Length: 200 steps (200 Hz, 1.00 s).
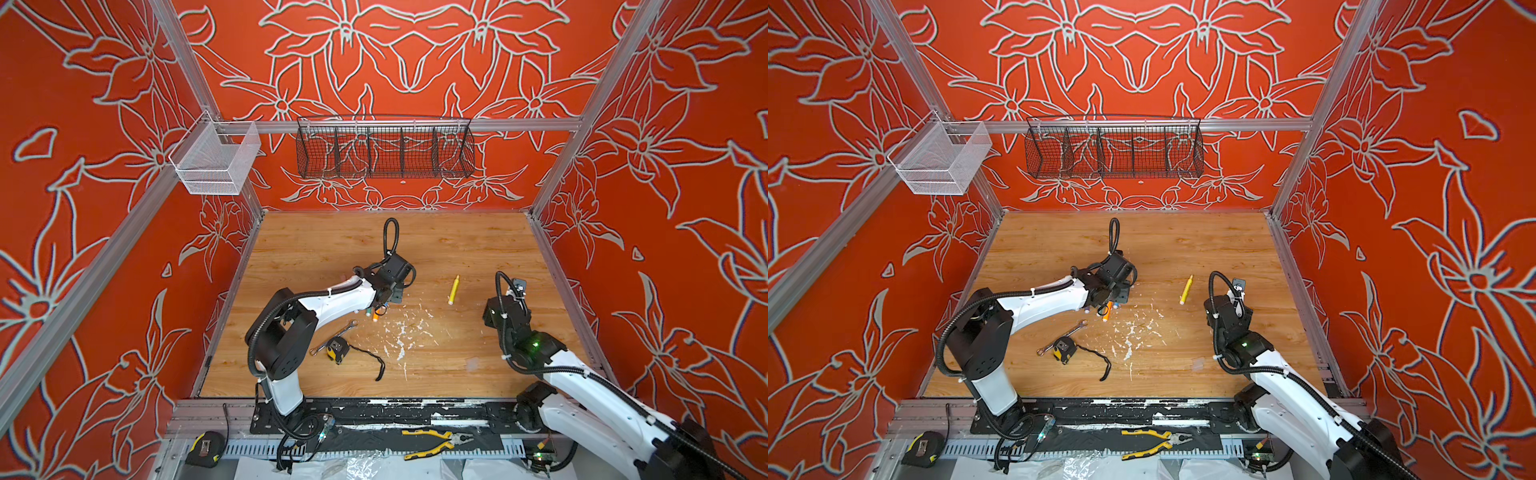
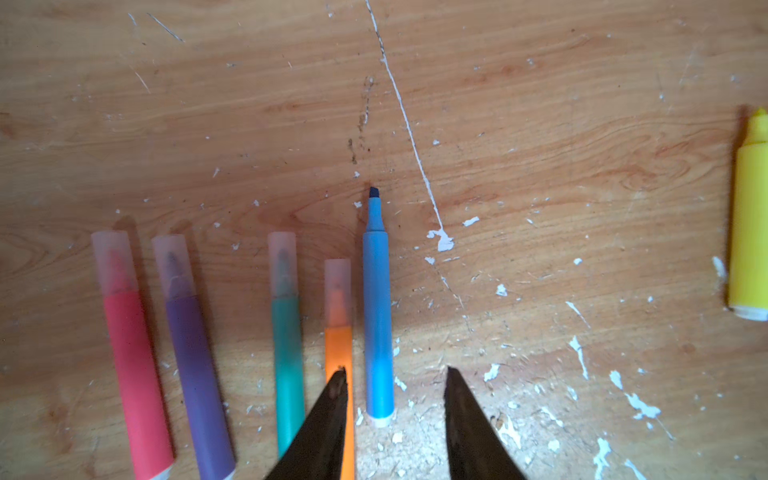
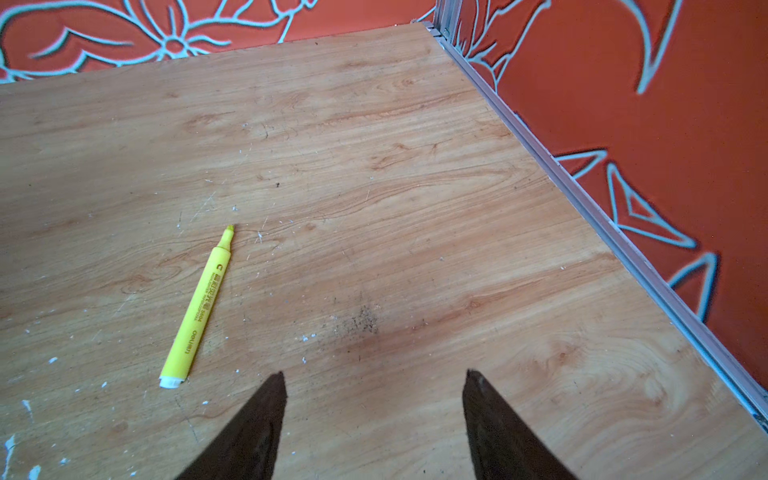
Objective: Insert the pens into the pen caps
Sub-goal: 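Move the left gripper over the blue marker and close on it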
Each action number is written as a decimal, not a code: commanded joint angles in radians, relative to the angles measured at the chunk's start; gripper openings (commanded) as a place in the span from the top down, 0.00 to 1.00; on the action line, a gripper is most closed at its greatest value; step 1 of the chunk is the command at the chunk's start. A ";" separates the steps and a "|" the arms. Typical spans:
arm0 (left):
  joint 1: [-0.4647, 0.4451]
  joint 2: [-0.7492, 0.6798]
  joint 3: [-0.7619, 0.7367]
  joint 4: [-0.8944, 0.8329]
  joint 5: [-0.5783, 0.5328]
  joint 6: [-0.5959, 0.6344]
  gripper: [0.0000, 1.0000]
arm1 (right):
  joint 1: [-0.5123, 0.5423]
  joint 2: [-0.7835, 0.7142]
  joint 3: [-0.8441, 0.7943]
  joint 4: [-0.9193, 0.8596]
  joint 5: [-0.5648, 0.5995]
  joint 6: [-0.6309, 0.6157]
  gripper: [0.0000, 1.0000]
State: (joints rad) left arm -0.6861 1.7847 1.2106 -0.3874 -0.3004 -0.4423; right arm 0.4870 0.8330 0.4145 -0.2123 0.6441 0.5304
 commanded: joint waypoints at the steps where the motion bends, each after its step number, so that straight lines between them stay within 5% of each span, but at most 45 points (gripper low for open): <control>1: 0.007 0.051 0.026 -0.044 0.007 -0.003 0.64 | -0.004 -0.008 0.022 0.012 -0.011 -0.006 0.31; 108: 0.007 0.155 0.036 -0.031 0.014 -0.013 0.65 | -0.005 0.019 0.035 0.012 -0.019 -0.010 0.31; 200: 0.022 0.240 0.078 -0.042 0.044 -0.022 0.78 | -0.004 0.032 0.041 0.011 -0.022 -0.010 0.31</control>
State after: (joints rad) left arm -0.6739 1.9877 1.2995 -0.3946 -0.2703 -0.4488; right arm 0.4866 0.8574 0.4236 -0.2043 0.6174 0.5262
